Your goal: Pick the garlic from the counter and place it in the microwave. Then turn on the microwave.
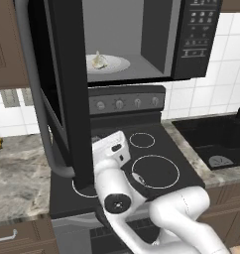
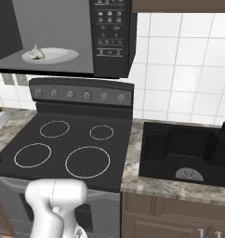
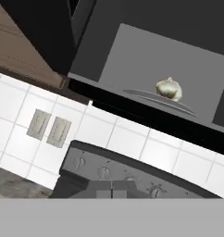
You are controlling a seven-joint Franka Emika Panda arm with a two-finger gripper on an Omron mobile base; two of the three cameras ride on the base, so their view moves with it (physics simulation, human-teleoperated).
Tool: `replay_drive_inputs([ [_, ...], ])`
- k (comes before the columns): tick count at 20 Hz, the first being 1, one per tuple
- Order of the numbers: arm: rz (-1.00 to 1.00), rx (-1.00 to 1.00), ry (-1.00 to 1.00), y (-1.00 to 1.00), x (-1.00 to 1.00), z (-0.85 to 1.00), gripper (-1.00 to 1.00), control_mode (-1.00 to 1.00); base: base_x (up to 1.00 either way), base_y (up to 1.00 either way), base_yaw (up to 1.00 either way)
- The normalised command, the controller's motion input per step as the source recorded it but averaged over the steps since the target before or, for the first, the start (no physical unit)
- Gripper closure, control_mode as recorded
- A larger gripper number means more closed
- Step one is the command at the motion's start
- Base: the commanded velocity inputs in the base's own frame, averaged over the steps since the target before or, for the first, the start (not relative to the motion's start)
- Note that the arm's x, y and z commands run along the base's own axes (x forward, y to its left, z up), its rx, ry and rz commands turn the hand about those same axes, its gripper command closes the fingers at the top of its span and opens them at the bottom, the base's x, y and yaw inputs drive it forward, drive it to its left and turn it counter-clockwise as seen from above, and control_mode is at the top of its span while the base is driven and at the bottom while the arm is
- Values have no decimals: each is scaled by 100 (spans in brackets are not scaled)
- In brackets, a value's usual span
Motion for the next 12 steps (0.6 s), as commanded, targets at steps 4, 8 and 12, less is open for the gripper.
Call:
replay_drive_inputs([
  [4, -8, -6, -17, 61, -28, 0, 100, -100, 0, 0, 0],
  [8, -17, 0, -11, 60, -46, 0, 100, -100, 0, 0, 0],
  [12, -23, 0, -9, 59, -49, 0, 100, -100, 0, 0, 0],
])
